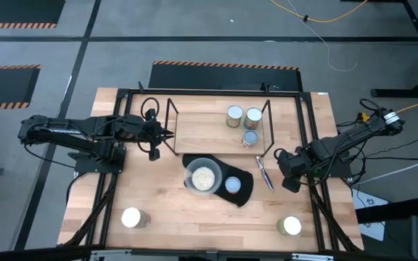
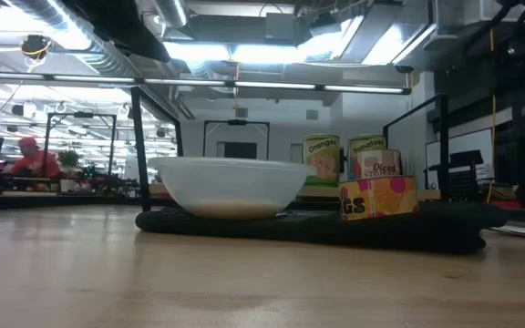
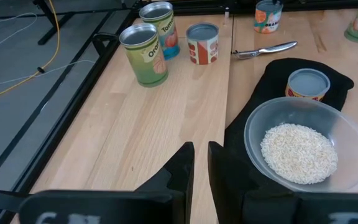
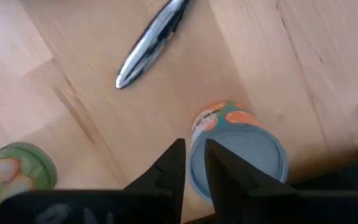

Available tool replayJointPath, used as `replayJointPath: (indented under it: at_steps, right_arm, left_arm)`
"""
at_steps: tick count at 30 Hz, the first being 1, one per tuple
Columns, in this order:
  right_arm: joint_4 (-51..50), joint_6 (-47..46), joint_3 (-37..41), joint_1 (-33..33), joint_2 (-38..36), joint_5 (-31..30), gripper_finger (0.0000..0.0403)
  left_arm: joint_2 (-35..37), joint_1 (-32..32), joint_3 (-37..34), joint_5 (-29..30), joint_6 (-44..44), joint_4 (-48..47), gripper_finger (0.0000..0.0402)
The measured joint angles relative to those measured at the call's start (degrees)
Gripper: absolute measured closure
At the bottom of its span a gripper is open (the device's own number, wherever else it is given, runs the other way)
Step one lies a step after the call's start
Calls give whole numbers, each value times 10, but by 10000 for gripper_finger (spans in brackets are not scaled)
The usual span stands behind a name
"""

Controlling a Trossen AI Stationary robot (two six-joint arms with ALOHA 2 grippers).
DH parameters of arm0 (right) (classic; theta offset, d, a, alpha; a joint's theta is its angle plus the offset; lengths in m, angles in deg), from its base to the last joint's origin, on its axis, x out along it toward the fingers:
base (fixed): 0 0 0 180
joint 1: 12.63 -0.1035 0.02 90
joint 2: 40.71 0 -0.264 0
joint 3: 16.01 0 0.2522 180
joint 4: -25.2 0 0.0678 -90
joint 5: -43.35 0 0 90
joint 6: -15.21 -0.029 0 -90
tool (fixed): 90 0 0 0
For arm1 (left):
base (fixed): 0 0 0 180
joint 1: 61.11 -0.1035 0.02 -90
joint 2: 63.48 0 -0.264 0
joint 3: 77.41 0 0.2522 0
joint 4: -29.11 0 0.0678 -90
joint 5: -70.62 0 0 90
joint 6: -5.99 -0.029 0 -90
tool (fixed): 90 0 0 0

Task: Pick and place cans onto a shelf
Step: Put the small canned oranges on the shelf

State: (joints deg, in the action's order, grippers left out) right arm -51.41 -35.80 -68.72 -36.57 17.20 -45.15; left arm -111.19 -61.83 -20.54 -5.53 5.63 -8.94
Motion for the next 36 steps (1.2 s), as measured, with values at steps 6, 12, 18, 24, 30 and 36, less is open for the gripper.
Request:
replayJointPath:
  at_steps: [6, 12, 18, 24, 30, 36]
  right_arm:
    - [18, -29, 28, 0, 1, 1, 338]
    - [53, -28, 48, 0, 1, 1, 338]
    - [48, -27, 48, 0, 1, 0, 338]
    - [48, -25, 48, 0, 1, -4, 338]
    - [48, -23, 48, 0, 1, -34, 338]
    - [45, -24, 48, 0, 1, -34, 338]
  left_arm:
    - [0, 0, 0, 0, 0, 0, 361]
    - [0, 0, 0, 0, 0, 0, 361]
    - [0, 0, 0, 0, 0, 0, 361]
    - [0, 0, 0, 0, 0, 0, 361]
    - [0, 0, 0, 0, 0, 0, 361]
    - [0, 0, 0, 0, 0, 0, 361]
